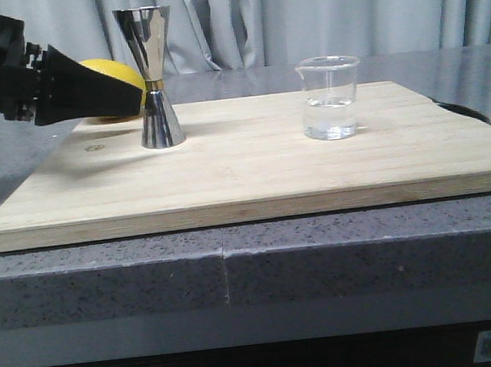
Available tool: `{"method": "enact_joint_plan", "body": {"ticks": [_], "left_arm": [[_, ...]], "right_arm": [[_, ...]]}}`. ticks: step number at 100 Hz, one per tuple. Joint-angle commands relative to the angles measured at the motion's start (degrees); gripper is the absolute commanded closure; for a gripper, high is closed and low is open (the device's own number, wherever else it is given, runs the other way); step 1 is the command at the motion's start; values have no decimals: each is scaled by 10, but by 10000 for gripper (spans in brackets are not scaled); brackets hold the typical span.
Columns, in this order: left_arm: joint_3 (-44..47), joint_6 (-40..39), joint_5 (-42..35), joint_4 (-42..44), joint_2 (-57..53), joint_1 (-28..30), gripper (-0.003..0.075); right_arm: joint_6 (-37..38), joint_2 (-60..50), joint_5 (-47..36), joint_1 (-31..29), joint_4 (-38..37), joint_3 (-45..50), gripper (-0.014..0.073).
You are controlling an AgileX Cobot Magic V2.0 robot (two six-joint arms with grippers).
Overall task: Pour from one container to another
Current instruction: 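Move the left gripper to the steel jigger's waist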
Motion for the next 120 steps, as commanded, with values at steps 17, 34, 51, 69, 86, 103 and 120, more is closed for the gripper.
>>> {"method": "enact_joint_plan", "body": {"ticks": [17,34,51,69,86,103,120], "left_arm": [[-32,1,9,-51,-22,-30,135],[-32,6,1,-62,-13,-39,136],[-42,7,12,-74,12,-44,136],[-72,7,17,-84,35,-65,136],[-88,7,10,-84,36,-74,167],[-88,7,10,-74,36,-74,252],[-88,7,10,-57,36,-74,282]], "right_arm": [[-6,19,-84,50,9,-15,-73],[-6,29,-107,68,9,-15,-73],[-6,32,-115,72,9,-15,-73],[-13,32,-115,72,8,-15,-73],[-17,32,-115,72,8,-15,-73],[-21,32,-115,72,8,-15,-73],[-21,32,-115,72,8,-15,-73]]}}
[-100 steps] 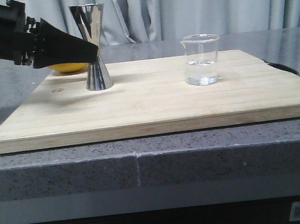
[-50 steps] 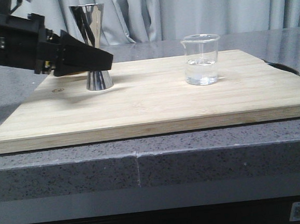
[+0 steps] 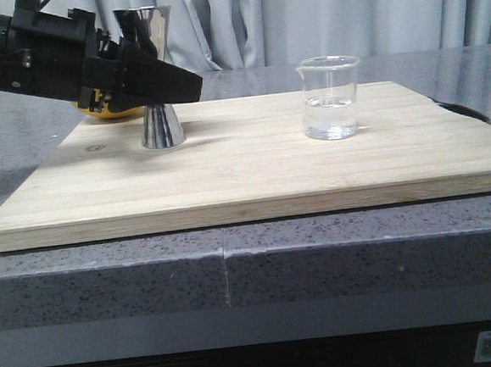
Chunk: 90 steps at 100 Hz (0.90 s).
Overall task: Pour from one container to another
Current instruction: 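Move the left gripper to the steel jigger's waist, then close the left gripper around the steel jigger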
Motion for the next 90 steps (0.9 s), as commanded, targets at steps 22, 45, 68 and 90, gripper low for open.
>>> {"method": "enact_joint_plan", "body": {"ticks": [22,45,68,90], "left_arm": [[-16,1,28,-4,-24,-3,283],[-16,1,16,-4,-24,-2,289],[-16,1,24,-4,-24,15,367],[-16,1,35,-4,-24,22,421]], "right_arm": [[-6,-8,-41,0,-1,-15,-73],[-6,-8,-41,0,-1,-15,-73],[-6,-8,-42,0,-1,-15,-73],[-6,-8,-45,0,-1,-15,-73]]}}
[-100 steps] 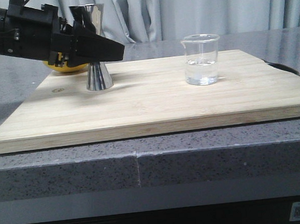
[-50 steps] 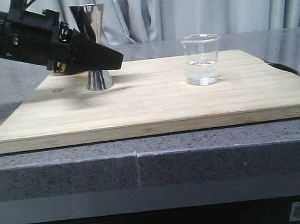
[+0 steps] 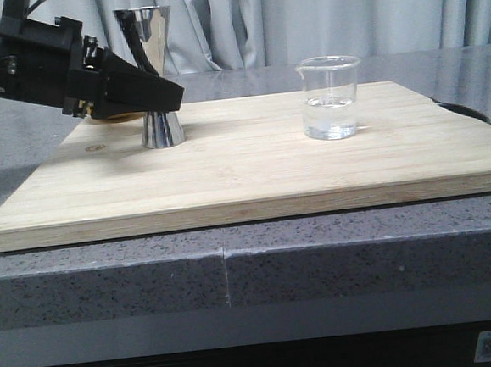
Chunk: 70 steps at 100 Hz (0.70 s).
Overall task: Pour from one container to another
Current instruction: 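Close the left gripper around the steel jigger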
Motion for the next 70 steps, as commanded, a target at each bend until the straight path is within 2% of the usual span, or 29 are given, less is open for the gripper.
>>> {"method": "enact_joint_plan", "body": {"ticks": [1,48,70], "left_arm": [[-16,0,37,-31,-24,3,423],[-16,0,47,-31,-24,4,550],[-16,0,51,-31,-24,4,650]], "right_arm": [[-5,-8,-41,0,-1,-15,-73],[-5,6,-45,0,-1,-15,-73],[-5,13,-50,0,-1,-15,-73]]}}
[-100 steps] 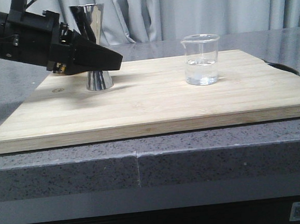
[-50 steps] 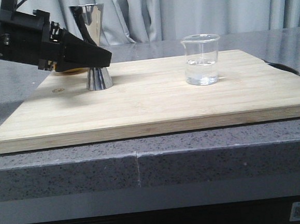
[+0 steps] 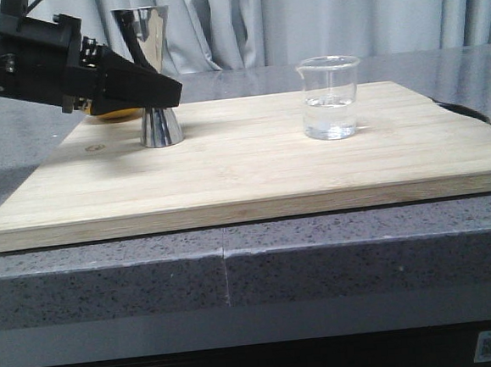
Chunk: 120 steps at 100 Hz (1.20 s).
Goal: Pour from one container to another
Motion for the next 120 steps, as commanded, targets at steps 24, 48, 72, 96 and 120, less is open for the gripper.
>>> {"method": "enact_joint_plan", "body": {"ticks": [24,48,72,96,120], "left_arm": [[-16,0,68,-41,-25,1,738],[-25,-24,88,-44,-25,1,738],[-39,-29,109,-33,-27,1,738],[-51,-32,116,-27,-27,-16,738],[-51,-32,109,-22,-27,-33,739]], "right_arm": [[-18,-10,-21,0,-1,-15,-73],[-47,-35,-19,1,-1,-2,-73],[-71,-103,-69,2,18,66,-72],[-80,-172,-198,70,48,186,-72],[-76,-169,-368,175,71,285,-72]]}}
